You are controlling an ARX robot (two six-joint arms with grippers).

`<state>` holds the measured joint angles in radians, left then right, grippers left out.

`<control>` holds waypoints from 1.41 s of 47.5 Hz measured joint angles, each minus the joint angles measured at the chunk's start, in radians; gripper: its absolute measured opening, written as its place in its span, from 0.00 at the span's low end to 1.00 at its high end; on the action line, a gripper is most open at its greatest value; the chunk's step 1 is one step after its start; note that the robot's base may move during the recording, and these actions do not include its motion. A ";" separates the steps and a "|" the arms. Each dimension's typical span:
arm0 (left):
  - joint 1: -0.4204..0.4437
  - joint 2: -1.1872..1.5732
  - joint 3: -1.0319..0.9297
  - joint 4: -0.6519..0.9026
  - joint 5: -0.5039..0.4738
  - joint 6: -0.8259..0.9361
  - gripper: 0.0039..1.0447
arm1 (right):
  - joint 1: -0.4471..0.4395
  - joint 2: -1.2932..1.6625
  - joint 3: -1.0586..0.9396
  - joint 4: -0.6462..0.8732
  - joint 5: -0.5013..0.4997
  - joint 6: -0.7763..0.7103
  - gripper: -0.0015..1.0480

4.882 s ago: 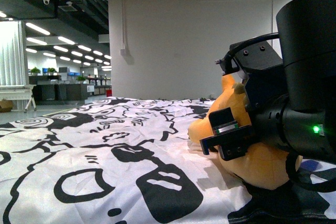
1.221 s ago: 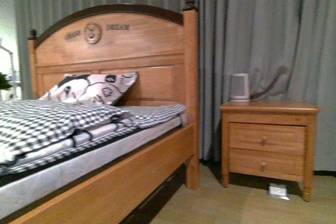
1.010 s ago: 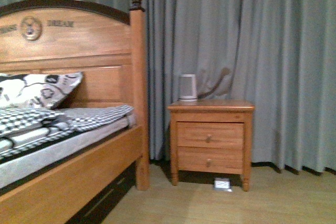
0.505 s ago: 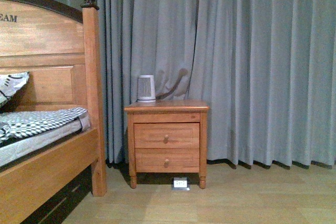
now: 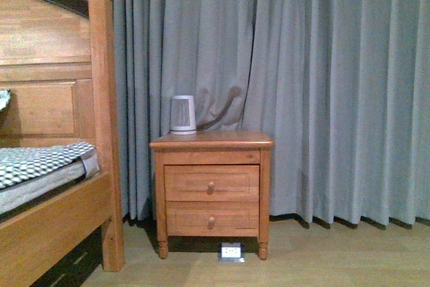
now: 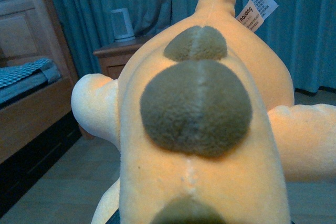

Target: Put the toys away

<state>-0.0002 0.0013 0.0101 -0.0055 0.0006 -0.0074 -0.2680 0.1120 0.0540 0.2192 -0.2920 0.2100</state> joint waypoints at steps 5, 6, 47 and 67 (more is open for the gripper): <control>0.000 0.000 0.000 0.000 0.000 0.000 0.95 | 0.000 0.000 0.000 0.000 0.000 0.000 0.19; 0.000 0.000 0.000 0.000 0.000 0.000 0.95 | 0.000 0.000 0.000 0.000 0.000 0.000 0.19; 0.000 0.000 0.000 0.000 -0.001 0.000 0.95 | 0.000 -0.001 0.000 0.000 0.000 0.000 0.19; 0.000 -0.001 0.000 0.000 0.000 0.000 0.95 | 0.000 -0.001 0.000 0.000 0.003 0.000 0.19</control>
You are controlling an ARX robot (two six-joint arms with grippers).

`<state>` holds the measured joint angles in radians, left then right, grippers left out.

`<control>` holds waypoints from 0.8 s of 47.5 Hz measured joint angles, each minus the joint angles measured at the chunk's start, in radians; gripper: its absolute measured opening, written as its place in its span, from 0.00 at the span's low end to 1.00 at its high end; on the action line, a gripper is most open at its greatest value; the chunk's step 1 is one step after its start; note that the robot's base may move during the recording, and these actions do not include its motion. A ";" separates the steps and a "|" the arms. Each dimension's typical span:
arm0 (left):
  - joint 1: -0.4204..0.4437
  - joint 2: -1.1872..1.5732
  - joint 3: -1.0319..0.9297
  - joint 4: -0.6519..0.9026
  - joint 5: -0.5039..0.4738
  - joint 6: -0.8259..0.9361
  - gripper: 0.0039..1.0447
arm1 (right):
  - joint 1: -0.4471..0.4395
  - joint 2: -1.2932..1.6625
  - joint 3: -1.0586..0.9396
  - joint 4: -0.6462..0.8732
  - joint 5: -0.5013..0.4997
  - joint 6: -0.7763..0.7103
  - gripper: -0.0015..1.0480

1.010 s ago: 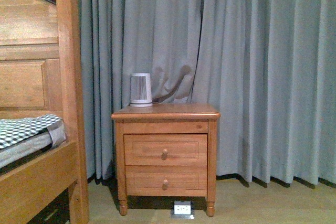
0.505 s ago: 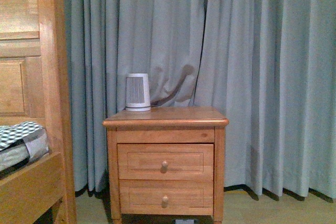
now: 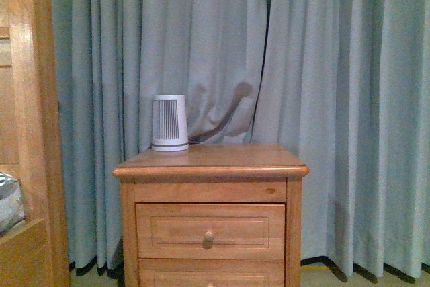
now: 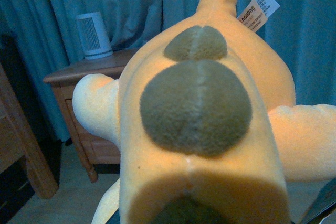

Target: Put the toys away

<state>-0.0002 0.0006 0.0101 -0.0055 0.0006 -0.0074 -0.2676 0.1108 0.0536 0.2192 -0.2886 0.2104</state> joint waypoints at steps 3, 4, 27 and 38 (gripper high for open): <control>0.000 0.000 0.000 0.000 0.000 0.000 0.95 | 0.000 0.000 0.000 0.000 -0.001 0.000 0.19; 0.000 0.000 0.000 0.000 0.000 0.000 0.95 | 0.000 0.000 -0.001 0.000 -0.001 0.000 0.19; 0.000 0.000 0.000 0.000 0.002 0.000 0.95 | 0.000 0.001 -0.001 0.000 0.001 0.000 0.19; 0.000 0.000 0.000 0.000 0.000 0.000 0.95 | 0.000 0.000 -0.001 0.000 0.000 0.000 0.19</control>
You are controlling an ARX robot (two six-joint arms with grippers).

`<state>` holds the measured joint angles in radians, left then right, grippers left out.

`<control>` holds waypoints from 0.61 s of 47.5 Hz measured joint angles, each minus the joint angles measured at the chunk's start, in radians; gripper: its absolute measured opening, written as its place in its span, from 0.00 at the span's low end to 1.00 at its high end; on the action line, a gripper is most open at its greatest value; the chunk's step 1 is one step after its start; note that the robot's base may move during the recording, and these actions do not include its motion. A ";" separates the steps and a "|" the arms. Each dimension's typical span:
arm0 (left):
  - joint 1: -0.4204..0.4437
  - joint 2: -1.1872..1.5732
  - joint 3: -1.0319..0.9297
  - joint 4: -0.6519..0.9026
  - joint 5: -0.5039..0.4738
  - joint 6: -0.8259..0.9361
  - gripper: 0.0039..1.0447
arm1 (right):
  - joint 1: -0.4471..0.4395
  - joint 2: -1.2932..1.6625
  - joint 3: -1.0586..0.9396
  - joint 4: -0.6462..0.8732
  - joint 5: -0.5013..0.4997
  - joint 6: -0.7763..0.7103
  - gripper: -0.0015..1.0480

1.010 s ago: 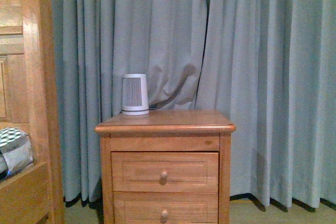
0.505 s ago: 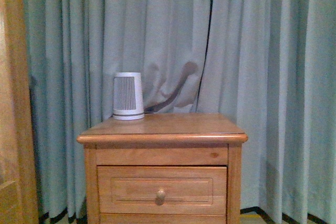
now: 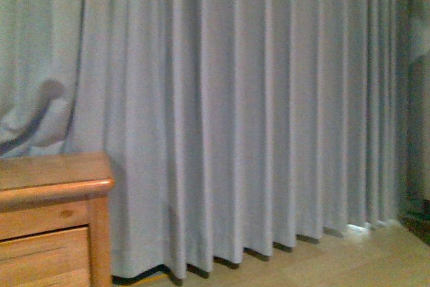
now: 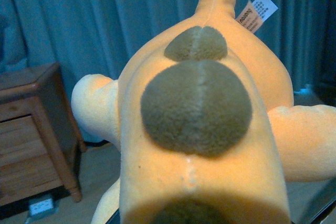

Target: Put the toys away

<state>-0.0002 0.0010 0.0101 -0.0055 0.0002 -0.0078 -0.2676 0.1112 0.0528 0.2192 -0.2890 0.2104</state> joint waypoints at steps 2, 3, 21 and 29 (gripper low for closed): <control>0.000 0.000 0.000 0.000 -0.001 0.000 0.95 | 0.000 0.000 0.000 0.000 0.000 0.000 0.19; 0.000 0.000 0.000 0.000 0.000 0.000 0.95 | 0.000 0.000 0.000 0.000 0.000 0.000 0.19; 0.001 0.000 0.000 0.000 0.003 0.000 0.95 | 0.001 0.000 0.000 0.000 0.000 0.000 0.19; 0.001 0.000 0.000 0.000 0.000 0.000 0.95 | 0.001 -0.002 0.000 0.000 0.000 0.000 0.19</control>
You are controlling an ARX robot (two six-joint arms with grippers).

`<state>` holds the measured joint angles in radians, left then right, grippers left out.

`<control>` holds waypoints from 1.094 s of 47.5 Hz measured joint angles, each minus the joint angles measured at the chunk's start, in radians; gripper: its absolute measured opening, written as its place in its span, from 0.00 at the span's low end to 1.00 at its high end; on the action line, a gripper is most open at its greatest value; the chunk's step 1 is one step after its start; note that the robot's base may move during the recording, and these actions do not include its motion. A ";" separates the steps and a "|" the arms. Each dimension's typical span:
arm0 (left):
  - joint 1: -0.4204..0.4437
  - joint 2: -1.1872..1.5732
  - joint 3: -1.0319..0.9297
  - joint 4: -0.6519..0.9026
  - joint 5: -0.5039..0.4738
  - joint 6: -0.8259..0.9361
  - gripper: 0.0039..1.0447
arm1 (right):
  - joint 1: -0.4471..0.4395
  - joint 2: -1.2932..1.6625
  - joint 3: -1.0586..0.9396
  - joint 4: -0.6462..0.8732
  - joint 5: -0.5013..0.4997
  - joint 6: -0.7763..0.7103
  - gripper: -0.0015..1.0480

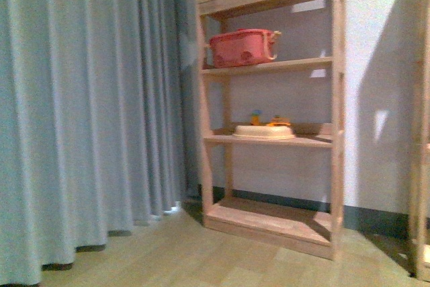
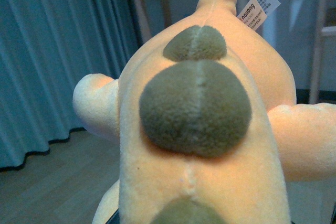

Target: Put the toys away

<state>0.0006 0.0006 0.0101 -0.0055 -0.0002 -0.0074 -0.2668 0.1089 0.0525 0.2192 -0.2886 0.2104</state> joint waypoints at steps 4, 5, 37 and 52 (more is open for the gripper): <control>-0.001 0.000 0.000 0.000 -0.001 0.000 0.95 | 0.000 0.002 0.000 0.000 0.000 0.000 0.19; -0.001 0.000 0.000 0.000 0.000 0.000 0.95 | 0.000 0.002 0.000 0.000 0.000 0.000 0.19; -0.003 0.000 0.000 0.000 0.002 0.000 0.95 | -0.003 0.001 0.000 0.000 -0.003 0.000 0.19; -0.003 0.000 0.000 0.000 0.000 0.000 0.95 | -0.003 0.001 0.000 0.000 -0.003 0.000 0.19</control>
<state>-0.0021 0.0006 0.0101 -0.0055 -0.0002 -0.0074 -0.2699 0.1101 0.0525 0.2192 -0.2920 0.2108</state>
